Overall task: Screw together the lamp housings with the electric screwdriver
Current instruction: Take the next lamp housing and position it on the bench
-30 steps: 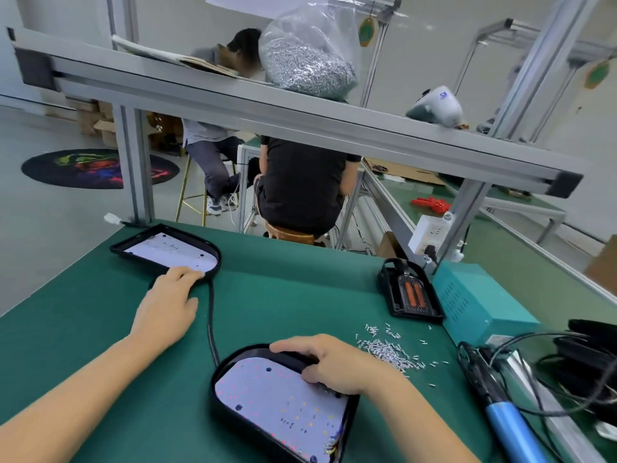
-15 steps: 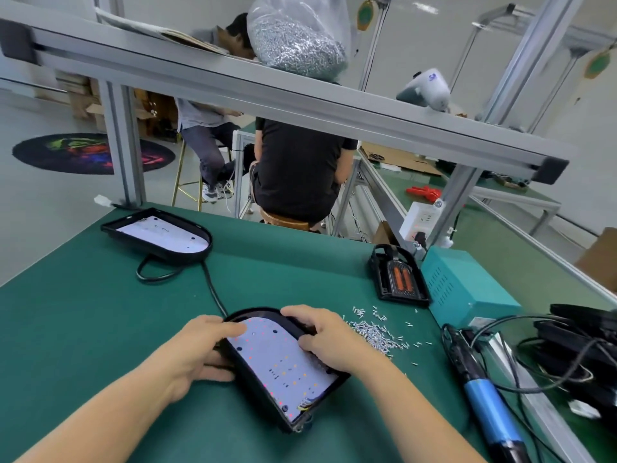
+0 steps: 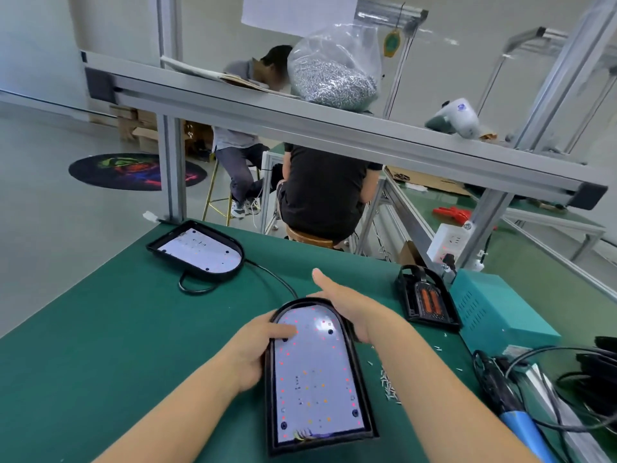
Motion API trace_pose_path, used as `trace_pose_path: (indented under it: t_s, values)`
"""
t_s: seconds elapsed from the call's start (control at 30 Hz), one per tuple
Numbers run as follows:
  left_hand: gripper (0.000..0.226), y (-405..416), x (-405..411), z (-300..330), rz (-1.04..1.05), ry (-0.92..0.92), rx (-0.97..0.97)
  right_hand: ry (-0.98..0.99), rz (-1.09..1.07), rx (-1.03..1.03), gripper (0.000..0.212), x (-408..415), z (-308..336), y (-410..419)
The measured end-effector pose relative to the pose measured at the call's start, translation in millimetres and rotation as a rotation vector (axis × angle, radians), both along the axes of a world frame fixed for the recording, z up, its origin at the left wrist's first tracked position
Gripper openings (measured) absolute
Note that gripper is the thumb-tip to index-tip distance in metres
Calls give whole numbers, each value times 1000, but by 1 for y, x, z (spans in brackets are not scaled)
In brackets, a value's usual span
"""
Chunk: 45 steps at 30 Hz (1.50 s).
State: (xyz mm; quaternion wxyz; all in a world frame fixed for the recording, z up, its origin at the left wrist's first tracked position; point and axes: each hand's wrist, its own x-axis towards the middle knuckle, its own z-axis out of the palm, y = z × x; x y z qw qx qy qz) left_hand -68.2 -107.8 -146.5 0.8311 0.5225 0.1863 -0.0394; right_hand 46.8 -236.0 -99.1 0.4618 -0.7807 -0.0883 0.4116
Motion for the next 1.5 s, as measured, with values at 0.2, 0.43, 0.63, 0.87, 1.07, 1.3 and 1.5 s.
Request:
trace_pose_path:
  t_s: [0.2,0.43,0.63,0.87,1.07,1.3,1.5]
  values:
    - [27,0,2,7,-108,-88,31,207,-119,347,31,16,15,36]
    - [24,-2,7,11,-83,-29,61,25,-498,570,15,29,15,43]
    - [22,0,12,11,-12,-6,18,-164,-487,739,23,25,32,28]
    - [18,3,10,7,138,54,56,-175,-540,787,40,20,59,21]
    - [11,39,-4,-13,397,147,-63,-41,-667,1114,37,15,70,-2]
    - [6,45,-7,-20,523,247,-159,-440,-291,506,23,-26,65,4]
    - [13,41,-18,-19,420,158,-235,-706,-126,292,40,-45,35,3]
